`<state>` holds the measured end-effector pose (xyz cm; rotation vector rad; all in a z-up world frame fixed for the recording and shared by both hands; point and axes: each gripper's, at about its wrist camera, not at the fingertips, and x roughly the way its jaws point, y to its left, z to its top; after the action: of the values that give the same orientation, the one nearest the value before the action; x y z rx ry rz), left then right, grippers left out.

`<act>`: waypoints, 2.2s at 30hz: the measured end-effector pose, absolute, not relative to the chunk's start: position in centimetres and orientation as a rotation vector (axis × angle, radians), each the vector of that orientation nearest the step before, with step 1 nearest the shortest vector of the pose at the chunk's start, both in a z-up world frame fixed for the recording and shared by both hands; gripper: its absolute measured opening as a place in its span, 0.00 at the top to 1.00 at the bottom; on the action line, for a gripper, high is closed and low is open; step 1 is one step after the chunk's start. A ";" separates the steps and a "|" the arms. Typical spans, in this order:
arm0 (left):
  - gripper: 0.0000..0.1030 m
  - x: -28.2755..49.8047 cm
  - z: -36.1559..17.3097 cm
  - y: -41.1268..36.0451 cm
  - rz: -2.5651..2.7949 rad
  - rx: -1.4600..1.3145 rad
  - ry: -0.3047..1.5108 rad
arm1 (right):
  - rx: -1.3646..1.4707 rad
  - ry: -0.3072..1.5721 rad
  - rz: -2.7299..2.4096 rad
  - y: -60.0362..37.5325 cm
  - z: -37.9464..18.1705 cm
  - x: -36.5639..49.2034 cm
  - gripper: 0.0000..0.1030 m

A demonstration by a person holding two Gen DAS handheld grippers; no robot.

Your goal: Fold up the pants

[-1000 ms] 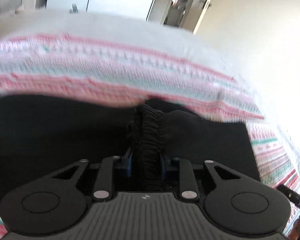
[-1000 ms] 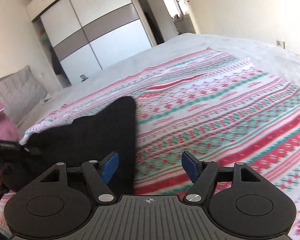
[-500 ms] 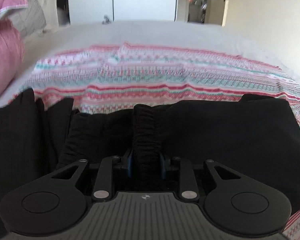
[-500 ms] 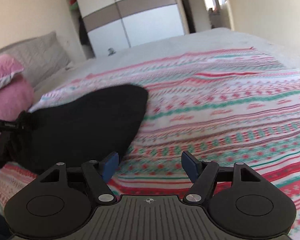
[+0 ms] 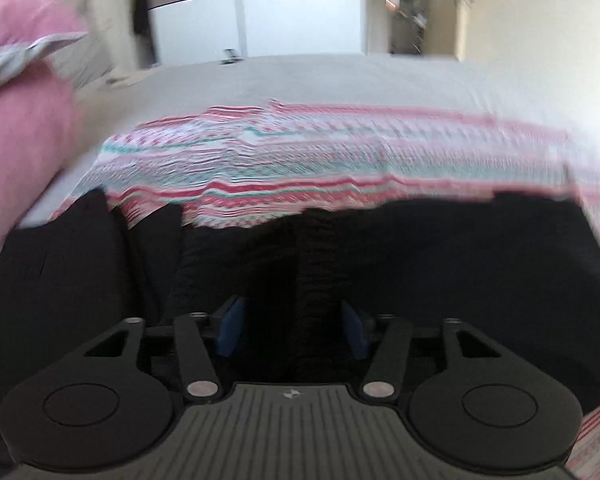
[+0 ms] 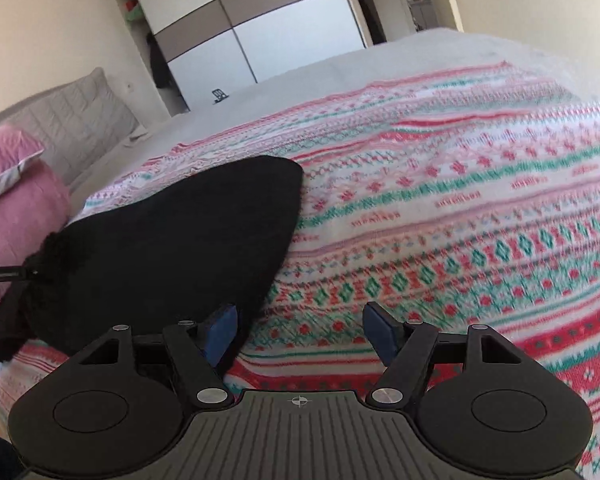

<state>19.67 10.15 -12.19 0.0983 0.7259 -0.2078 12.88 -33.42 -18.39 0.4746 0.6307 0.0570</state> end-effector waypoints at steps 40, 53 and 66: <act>0.31 17.2 -18.2 -5.2 -0.484 0.169 0.841 | 0.936 0.752 0.228 -33.1 -21.8 12.5 0.90; 0.31 17.5 -18.1 -5.2 -0.497 0.151 0.865 | 1.291 0.686 0.220 -35.3 -24.3 10.0 0.73; 0.29 17.1 -17.3 -5.0 -0.507 0.167 0.871 | 1.005 0.630 0.174 -31.8 -20.2 12.7 0.86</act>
<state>17.12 -5.01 -17.34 0.1672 0.8712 -0.5069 12.72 -31.78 -20.23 1.0046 0.6299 0.1736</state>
